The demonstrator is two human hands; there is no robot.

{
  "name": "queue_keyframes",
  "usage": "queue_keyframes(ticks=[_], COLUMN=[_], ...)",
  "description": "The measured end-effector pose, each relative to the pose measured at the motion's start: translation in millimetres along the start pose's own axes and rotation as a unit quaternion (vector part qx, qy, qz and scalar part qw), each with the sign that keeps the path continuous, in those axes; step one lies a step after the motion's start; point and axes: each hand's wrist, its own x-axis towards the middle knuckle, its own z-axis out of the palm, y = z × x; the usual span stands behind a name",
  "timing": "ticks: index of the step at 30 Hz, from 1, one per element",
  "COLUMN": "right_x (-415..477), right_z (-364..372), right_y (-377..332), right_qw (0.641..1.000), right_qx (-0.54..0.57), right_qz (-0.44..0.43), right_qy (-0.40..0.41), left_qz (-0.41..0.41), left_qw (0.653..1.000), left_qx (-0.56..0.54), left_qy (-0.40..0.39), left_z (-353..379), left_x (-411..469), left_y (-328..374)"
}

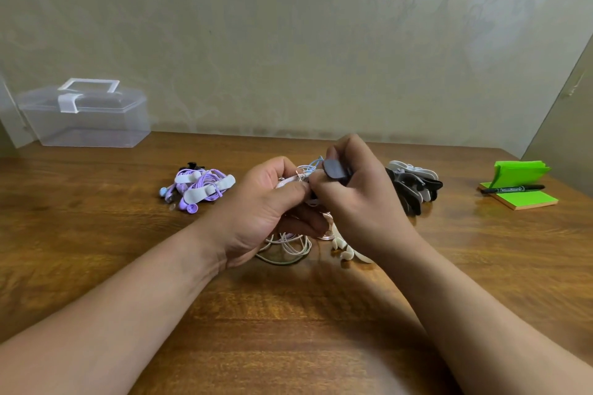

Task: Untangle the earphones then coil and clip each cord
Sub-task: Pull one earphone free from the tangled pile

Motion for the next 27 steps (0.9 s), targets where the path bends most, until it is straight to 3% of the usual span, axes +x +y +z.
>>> queue_keyframes(ticks=[6,11,15,18,23,27], right_x=[0.9,-2.4,-4.1,-5.7,-7.4,-10.5], right_z=[-0.1,-6.4,-3.7,-0.8,10.0,13.0], right_y=[-3.4,-2.8,-6.6,-8.5,-7.4,-10.6], right_qw=[0.988,0.968,0.967,0.979,0.99,0.99], right_qx=[-0.149,-0.208,-0.208,-0.161,-0.119,-0.121], right_qz=[-0.043,-0.021,-0.035,-0.015,-0.013,-0.024], right_qy=[-0.019,-0.139,-0.139,-0.122,-0.07,-0.069], left_qz=[0.071,0.133,0.153,0.123,0.09,0.113], left_qw=[0.989,0.941,0.915,0.926,0.974,0.974], left_qx=[0.107,0.288,0.354,0.347,0.199,0.181], left_qy=[0.075,0.122,0.119,0.086,0.054,0.074], left_z=[-6.9,-14.2,-15.5,-10.1,-12.9,-14.0], left_x=[5.4,2.4,1.2,-1.7,-1.5,2.1], left_y=[-5.3,-6.8,-7.5,-4.7,-3.9,-6.2])
